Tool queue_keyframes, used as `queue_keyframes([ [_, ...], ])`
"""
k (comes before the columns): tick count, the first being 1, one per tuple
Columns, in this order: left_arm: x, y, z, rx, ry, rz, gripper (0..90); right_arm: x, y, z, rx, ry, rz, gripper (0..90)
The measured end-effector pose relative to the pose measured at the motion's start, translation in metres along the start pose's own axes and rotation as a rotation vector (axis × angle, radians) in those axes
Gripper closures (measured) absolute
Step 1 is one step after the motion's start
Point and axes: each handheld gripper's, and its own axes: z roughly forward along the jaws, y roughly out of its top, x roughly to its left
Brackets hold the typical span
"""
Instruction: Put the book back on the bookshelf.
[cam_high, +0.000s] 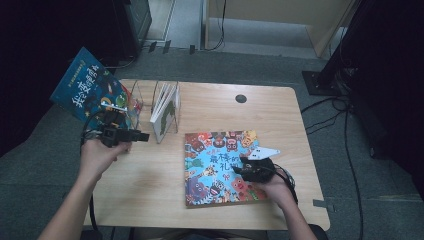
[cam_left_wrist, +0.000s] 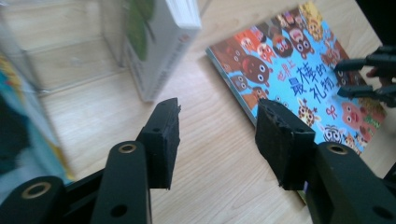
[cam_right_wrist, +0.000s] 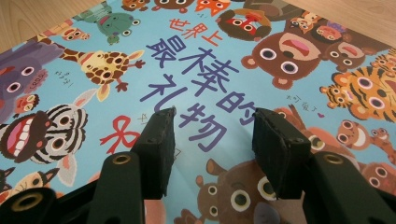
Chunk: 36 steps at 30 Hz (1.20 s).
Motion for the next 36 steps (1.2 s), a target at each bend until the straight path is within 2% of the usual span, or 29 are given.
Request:
queue_keyframes([
  [2,-0.003,-0.002,0.008,0.015,0.000,0.015,49.0,0.000,-0.001,-0.001,-0.003,-0.005,-0.003,47.2],
  [5,-0.009,-0.005,0.020,0.019,-0.022,0.025,47.7,0.000,-0.004,-0.004,-0.006,-0.010,0.011,45.9],
  [11,-0.018,-0.007,0.035,0.022,-0.012,0.089,46.5,0.001,-0.011,-0.010,-0.016,-0.015,0.026,44.9],
  [15,-0.023,-0.007,0.046,0.015,-0.056,0.076,46.3,0.002,-0.015,-0.014,-0.016,-0.024,0.024,43.4],
  [22,-0.032,-0.010,0.069,0.043,-0.080,0.110,46.2,0.004,-0.025,-0.023,-0.016,-0.040,0.034,41.1],
  [30,-0.040,-0.010,0.085,0.045,-0.098,0.145,45.8,0.007,-0.036,-0.032,-0.032,-0.057,0.041,37.5],
  [36,-0.045,-0.011,0.102,0.068,-0.120,0.174,45.6,0.009,-0.044,-0.040,-0.040,-0.075,0.054,34.7],
])
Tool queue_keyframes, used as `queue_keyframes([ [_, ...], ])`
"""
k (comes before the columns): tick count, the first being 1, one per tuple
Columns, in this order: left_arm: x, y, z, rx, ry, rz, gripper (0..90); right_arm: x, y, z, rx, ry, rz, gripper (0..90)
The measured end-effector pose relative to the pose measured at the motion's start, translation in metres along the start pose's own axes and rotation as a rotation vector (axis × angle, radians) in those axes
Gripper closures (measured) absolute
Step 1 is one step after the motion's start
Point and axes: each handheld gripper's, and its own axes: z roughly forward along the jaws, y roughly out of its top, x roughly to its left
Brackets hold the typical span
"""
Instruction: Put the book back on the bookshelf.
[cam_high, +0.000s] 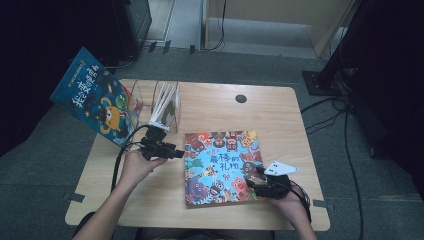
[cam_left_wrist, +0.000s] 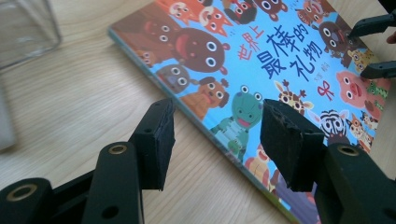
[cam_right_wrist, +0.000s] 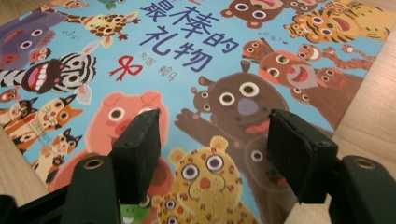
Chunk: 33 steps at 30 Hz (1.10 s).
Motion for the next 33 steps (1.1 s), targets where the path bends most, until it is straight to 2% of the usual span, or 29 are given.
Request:
queue_keyframes([
  [4,-0.001,0.001,0.011,0.002,-0.019,-0.002,45.1,0.002,-0.006,-0.006,-0.002,-0.019,0.009,33.2],
  [8,0.001,0.002,0.020,0.013,-0.021,0.016,45.1,0.001,-0.011,-0.012,-0.005,-0.028,0.019,30.2],
  [16,0.005,0.002,0.030,0.016,-0.040,0.026,43.5,0.005,-0.020,-0.021,-0.005,-0.041,0.043,25.3],
  [18,0.005,0.002,0.033,0.022,-0.034,0.032,43.3,0.006,-0.024,-0.023,0.017,-0.038,0.054,23.7],
  [23,0.005,0.002,0.036,0.022,-0.037,0.034,42.8,0.009,-0.032,-0.032,0.019,-0.021,0.072,24.4],
  [28,0.005,0.001,0.040,0.026,-0.035,0.040,41.9,0.012,-0.033,-0.032,0.028,0.001,0.053,22.9],
  [33,0.005,-0.001,0.043,0.013,-0.044,0.020,41.1,0.014,-0.038,-0.033,0.076,-0.003,0.015,22.7],
])
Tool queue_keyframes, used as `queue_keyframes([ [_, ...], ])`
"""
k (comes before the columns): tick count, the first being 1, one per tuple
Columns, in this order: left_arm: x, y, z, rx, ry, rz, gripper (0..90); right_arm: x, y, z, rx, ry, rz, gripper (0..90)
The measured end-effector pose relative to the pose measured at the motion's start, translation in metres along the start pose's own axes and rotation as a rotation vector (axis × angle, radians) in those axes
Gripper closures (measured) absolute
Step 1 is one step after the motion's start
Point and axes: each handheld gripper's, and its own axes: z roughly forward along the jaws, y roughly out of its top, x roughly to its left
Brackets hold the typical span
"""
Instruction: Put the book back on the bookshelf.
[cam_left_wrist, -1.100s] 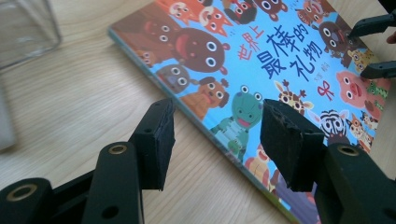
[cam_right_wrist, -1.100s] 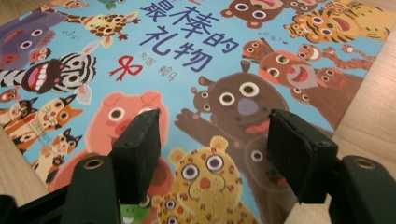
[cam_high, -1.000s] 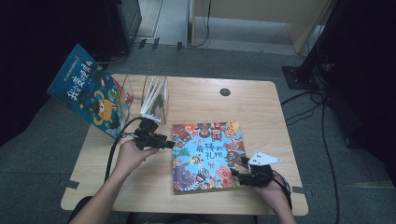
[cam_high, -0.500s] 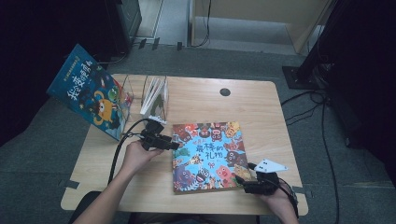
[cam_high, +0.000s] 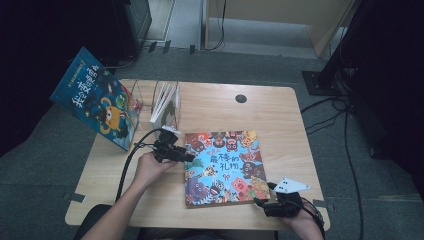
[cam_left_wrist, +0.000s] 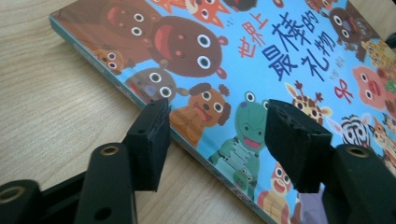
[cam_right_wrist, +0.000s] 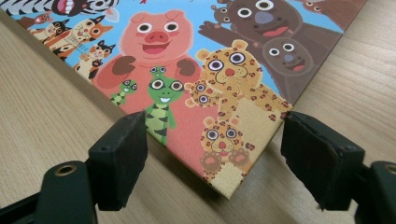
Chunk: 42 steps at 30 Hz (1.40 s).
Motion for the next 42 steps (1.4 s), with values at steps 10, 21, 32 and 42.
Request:
queue_keyframes([
  [10,-0.002,-0.008,-0.001,-0.019,-0.003,-0.013,41.8,-0.006,0.001,0.001,0.003,0.031,0.017,22.0],
  [21,-0.002,-0.017,0.003,-0.026,0.036,-0.007,39.3,-0.024,0.002,-0.005,-0.008,-0.045,0.098,37.9],
  [32,0.001,-0.024,0.008,-0.054,0.029,-0.018,37.8,-0.029,0.002,-0.004,-0.016,-0.058,0.113,40.4],
  [42,-0.002,-0.026,0.009,-0.069,0.064,0.015,30.3,-0.033,0.004,-0.003,-0.018,-0.072,0.126,42.8],
])
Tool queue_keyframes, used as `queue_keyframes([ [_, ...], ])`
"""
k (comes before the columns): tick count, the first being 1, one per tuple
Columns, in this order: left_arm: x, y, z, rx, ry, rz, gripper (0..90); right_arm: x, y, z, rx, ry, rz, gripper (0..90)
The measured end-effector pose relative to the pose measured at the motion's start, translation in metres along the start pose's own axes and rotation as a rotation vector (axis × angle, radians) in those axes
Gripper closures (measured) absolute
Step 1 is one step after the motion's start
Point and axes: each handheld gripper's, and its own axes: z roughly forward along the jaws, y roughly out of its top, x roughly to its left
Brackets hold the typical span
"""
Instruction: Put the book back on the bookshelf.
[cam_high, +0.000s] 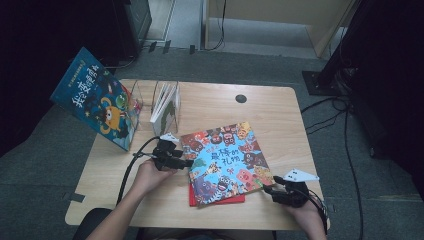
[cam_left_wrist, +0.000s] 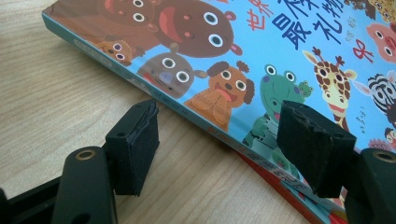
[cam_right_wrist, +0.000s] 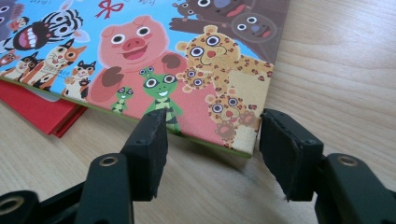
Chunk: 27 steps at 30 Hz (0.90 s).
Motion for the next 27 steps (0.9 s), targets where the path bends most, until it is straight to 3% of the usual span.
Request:
queue_keyframes([
  [5,-0.002,-0.004,-0.003,-0.004,0.024,-0.001,30.6,-0.003,0.001,0.000,0.000,-0.008,0.009,44.7],
  [9,0.002,-0.003,-0.006,0.007,0.015,-0.021,34.3,-0.006,0.003,0.002,-0.003,-0.018,0.019,46.0],
  [12,0.001,-0.003,-0.011,-0.005,0.040,-0.015,35.0,-0.009,0.003,0.002,-0.003,-0.021,0.029,47.5],
  [18,0.001,-0.003,-0.018,-0.040,0.045,-0.023,35.0,-0.015,0.007,0.004,-0.005,-0.049,0.049,51.3],
  [27,0.007,-0.004,-0.026,-0.050,0.049,-0.049,32.7,-0.028,0.014,0.012,-0.024,-0.081,0.085,53.4],
])
